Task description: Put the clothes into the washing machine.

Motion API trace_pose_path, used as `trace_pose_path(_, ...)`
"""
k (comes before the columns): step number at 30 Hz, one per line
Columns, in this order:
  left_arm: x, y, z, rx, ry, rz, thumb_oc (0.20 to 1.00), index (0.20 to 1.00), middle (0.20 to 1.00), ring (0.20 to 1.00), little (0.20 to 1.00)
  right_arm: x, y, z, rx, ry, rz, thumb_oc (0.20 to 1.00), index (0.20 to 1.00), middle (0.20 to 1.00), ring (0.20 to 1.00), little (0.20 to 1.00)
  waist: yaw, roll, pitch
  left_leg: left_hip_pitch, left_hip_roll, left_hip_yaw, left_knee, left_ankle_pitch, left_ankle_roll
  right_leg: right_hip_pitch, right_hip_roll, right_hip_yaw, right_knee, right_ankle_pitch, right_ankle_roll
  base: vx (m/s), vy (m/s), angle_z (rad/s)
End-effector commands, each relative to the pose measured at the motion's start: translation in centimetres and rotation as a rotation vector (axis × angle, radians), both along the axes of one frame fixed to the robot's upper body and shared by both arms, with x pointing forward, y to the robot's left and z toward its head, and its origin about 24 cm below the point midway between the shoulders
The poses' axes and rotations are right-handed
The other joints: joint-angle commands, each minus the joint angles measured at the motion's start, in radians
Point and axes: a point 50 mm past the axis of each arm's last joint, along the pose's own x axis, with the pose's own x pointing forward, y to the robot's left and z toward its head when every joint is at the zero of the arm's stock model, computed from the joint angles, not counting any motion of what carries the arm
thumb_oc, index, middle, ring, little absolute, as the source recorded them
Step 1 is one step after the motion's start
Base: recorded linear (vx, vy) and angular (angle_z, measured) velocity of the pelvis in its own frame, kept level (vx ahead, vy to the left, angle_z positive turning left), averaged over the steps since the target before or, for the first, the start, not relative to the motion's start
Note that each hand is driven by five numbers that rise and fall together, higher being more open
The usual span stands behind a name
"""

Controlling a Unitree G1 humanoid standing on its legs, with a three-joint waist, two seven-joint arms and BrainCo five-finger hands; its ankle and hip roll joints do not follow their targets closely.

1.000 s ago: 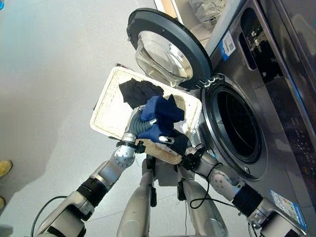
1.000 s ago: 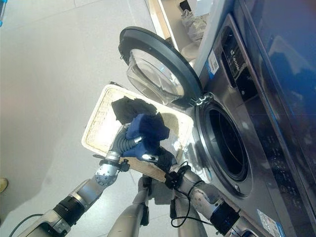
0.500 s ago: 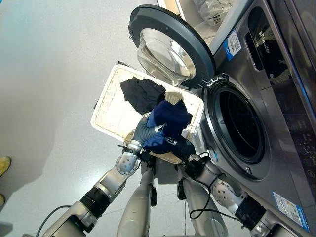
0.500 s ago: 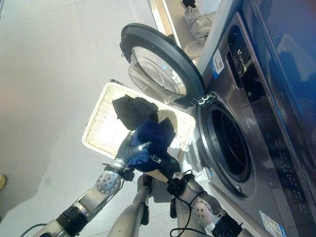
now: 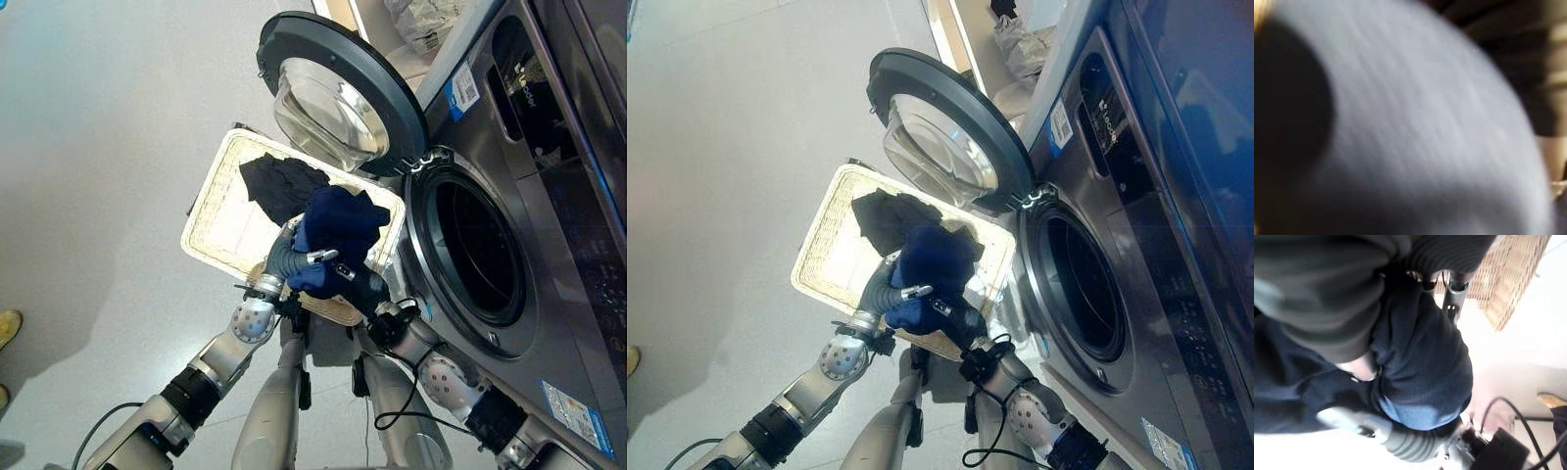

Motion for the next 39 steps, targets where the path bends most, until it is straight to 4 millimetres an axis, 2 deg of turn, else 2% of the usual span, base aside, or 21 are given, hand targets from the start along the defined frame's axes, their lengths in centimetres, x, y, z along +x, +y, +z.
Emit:
trace_pose_path(1,0.6,1.6,0.1,-0.019,-0.014,0.188,1.0,1.0,1.0,1.0,1.0,0.5,1.0,3.0,0.146,-0.114,-0.039,0.2,0.2,0.2,0.2,0.2,-0.032,0.002,-0.021,-0.044,-0.051,0.021,0.074,-0.039,0.009,-0.044,-0.009,0.037,0.101,-0.053,0.112,0.0,0.0,0.0)
trace_pose_path(2,0.7,2.3,-0.1,-0.022,0.003,0.231,1.0,1.0,1.0,1.0,1.0,0.9,0.5,2.9,0.143,-0.106,-0.066,0.2,0.2,0.2,0.2,0.2,-0.032,0.005,-0.021,-0.045,-0.051,0.021,0.078,-0.04,0.008,-0.044,-0.01,0.036,0.102,-0.056,0.111,0.04,-0.015,-0.01)
trace_pose_path(3,1.0,3.9,-0.6,-0.051,0.028,0.328,1.0,1.0,1.0,1.0,1.0,1.6,-0.8,2.6,0.157,-0.09,-0.13,0.2,0.2,0.2,0.2,0.2,-0.035,0.013,-0.021,-0.051,-0.05,0.023,0.087,-0.042,0.006,-0.048,-0.015,0.032,0.11,-0.06,0.11,0.03,-0.009,-0.02)
trace_pose_path(4,1.0,4.0,-0.6,-0.05,0.03,0.335,1.0,1.0,1.0,1.0,1.0,1.6,-0.9,2.5,0.158,-0.089,-0.132,0.2,0.2,0.2,0.2,0.2,-0.036,0.014,-0.021,-0.052,-0.05,0.024,0.088,-0.042,0.006,-0.048,-0.015,0.032,0.111,-0.06,0.11,0.04,-0.001,-0.02)
trace_pose_path(5,1.2,5.3,-0.8,-0.062,0.049,0.394,1.0,1.0,1.0,1.0,1.0,2.2,-1.8,2.5,0.157,-0.085,-0.184,0.2,0.2,0.2,0.2,0.2,-0.039,0.023,-0.021,-0.061,-0.05,0.026,0.096,-0.042,0.002,-0.058,-0.017,0.033,0.123,-0.065,0.108,0.0,0.0,0.0)
trace_pose_path(7,1.3,6.0,-0.9,-0.066,0.061,0.435,1.0,1.0,1.0,1.0,1.0,2.5,-2.4,2.6,0.165,-0.086,-0.222,0.2,0.2,0.2,0.2,0.2,-0.041,0.03,-0.021,-0.07,-0.049,0.028,0.102,-0.041,0.001,-0.067,-0.019,0.034,0.133,-0.069,0.106,0.04,0.004,-0.02)
trace_pose_path(10,1.6,7.9,-1.3,-0.113,0.092,0.493,1.0,1.0,1.0,1.0,1.0,3.7,-4.5,2.9,0.196,-0.084,-0.323,0.2,0.2,0.2,0.2,0.2,-0.046,0.055,-0.021,-0.09,-0.05,0.033,0.116,-0.04,-0.006,-0.093,-0.022,0.038,0.164,-0.083,0.1,0.04,0.011,-0.04)
trace_pose_path(13,1.7,8.2,-1.6,-0.161,0.115,0.514,1.0,1.0,1.0,1.0,1.0,4.4,-5.7,3.1,0.215,-0.08,-0.38,0.2,0.2,0.2,0.2,0.2,-0.049,0.077,-0.021,-0.11,-0.052,0.036,0.128,-0.038,-0.01,-0.114,-0.024,0.042,0.186,-0.094,0.097,0.04,0.028,-0.18)
trace_pose_path(16,1.7,8.4,-2.3,-0.214,0.143,0.527,1.0,1.0,1.0,1.0,1.0,5.3,-7.8,3.1,0.258,-0.058,-0.468,0.2,0.2,0.2,0.2,0.2,-0.05,0.106,-0.021,-0.13,-0.053,0.038,0.142,-0.037,-0.014,-0.139,-0.028,0.043,0.217,-0.112,0.091,0.02,0.007,-0.05)
trace_pose_path(23,1.7,8.3,-2.5,-0.231,0.153,0.527,1.0,1.0,1.0,1.0,1.0,5.5,-8.3,2.9,0.265,-0.052,-0.496,0.2,0.2,0.2,0.2,0.2,-0.05,0.115,-0.021,-0.137,-0.053,0.038,0.148,-0.036,-0.016,-0.146,-0.03,0.042,0.228,-0.118,0.09,0.01,-0.002,0.0)
trace_pose_path(24,1.8,7.9,-3.4,-0.296,0.188,0.514,1.0,1.0,1.0,1.0,1.0,6.5,-11.0,2.3,0.341,-0.003,-0.62,0.2,0.2,0.2,0.2,0.2,-0.046,0.153,-0.021,-0.16,-0.054,0.038,0.164,-0.036,-0.02,-0.18,-0.036,0.043,0.272,-0.142,0.084,0.13,-0.02,-0.02)
trace_pose_path(25,1.2,6.9,-5.1,-0.335,0.25,0.489,1.0,1.0,1.0,1.0,1.0,7.1,-16.5,4.3,0.718,-0.089,-0.877,0.2,0.2,0.2,0.2,0.2,-0.047,0.209,-0.021,-0.194,-0.059,0.044,0.186,-0.037,-0.026,-0.231,-0.045,0.045,0.333,-0.174,0.078,0.15,-0.02,-0.03)
trace_pose_path(26,1.0,6.7,-5.5,-0.339,0.259,0.486,1.0,1.0,1.0,1.0,1.0,7.0,-17.3,4.7,0.784,-0.116,-0.916,0.2,0.2,0.2,0.2,0.2,-0.049,0.214,-0.021,-0.19,-0.06,0.044,0.187,-0.042,-0.027,-0.231,-0.046,0.046,0.341,-0.185,0.078,0.09,-0.007,-0.03)
trace_pose_path(29,1.0,6.6,-5.5,-0.342,0.258,0.485,1.0,1.0,1.0,1.0,1.0,7.1,-17.5,4.9,0.799,-0.128,-0.915,0.2,0.2,0.2,0.2,0.2,-0.047,0.217,-0.021,-0.197,-0.059,0.046,0.186,-0.037,-0.027,-0.238,-0.044,0.047,0.339,-0.179,0.077,0.01,0.002,-0.04)
trace_pose_path(30,0.7,6.4,-5.9,-0.347,0.269,0.482,1.0,1.0,1.0,1.0,1.0,7.0,-18.6,5.5,0.872,-0.164,-0.965,0.2,0.2,0.2,0.2,0.2,-0.05,0.224,-0.021,-0.194,-0.06,0.047,0.185,-0.042,-0.029,-0.239,-0.045,0.049,0.347,-0.191,0.078,0.05,0.025,-0.07)
trace_pose_path(31,-0.2,5.8,-7.1,-0.352,0.295,0.47,1.0,1.0,1.0,1.0,1.0,6.1,-22.3,8.0,1.096,-0.314,-1.154,0.2,0.2,0.2,0.2,0.2,-0.055,0.248,-0.021,-0.21,-0.055,0.059,0.185,-0.038,-0.031,-0.263,-0.043,0.057,0.36,-0.195,0.077,0.06,0.027,-0.07)
trace_pose_path(33,-0.5,5.8,-7.5,-0.349,0.312,0.459,1.0,1.0,1.0,1.0,1.0,5.2,-24.9,10.3,1.127,-0.392,-1.288,0.2,0.2,0.2,0.2,0.2,-0.06,0.258,-0.021,-0.212,-0.055,0.064,0.192,-0.046,-0.032,-0.269,-0.042,0.063,0.377,-0.212,0.075,0.05,0.013,-0.04)
trace_pose_path(34,-0.5,5.8,-7.4,-0.35,0.31,0.457,1.0,1.0,1.0,1.0,1.0,5.1,-25.2,10.6,1.129,-0.401,-1.302,0.2,0.2,0.2,0.2,0.2,-0.059,0.26,-0.021,-0.221,-0.053,0.066,0.193,-0.04,-0.031,-0.277,-0.04,0.064,0.375,-0.202,0.074,0.04,-0.006,-0.18)
trace_pose_path(36,-0.4,6.3,-7.4,-0.341,0.311,0.449,1.0,1.0,1.0,1.0,1.0,3.5,-28.2,13.7,1.171,-0.512,-1.463,0.2,0.2,0.2,0.2,0.2,-0.059,0.262,-0.021,-0.229,-0.05,0.071,0.196,-0.042,-0.031,-0.288,-0.032,0.068,0.383,-0.206,0.072,0.0,-0.031,-0.09)
trace_pose_path(38,-0.5,6.9,-7.3,-0.329,0.309,0.445,1.0,1.0,1.0,1.0,1.0,2.1,-30.3,14.3,1.251,-0.555,-1.573,0.2,0.2,0.2,0.2,0.2,-0.059,0.256,-0.021,-0.23,-0.048,0.069,0.197,-0.048,-0.032,-0.286,-0.029,0.068,0.389,-0.217,0.072,0.0,-0.044,0.0)
trace_pose_path(39,-0.4,7.0,-7.3,-0.329,0.306,0.443,1.0,1.0,1.0,1.0,1.0,1.9,-30.5,14.4,1.264,-0.563,-1.585,0.2,0.2,0.2,0.2,0.2,-0.057,0.257,-0.021,-0.237,-0.047,0.071,0.197,-0.041,-0.032,-0.292,-0.027,0.068,0.387,-0.208,0.071,0.0,-0.09,0.02)
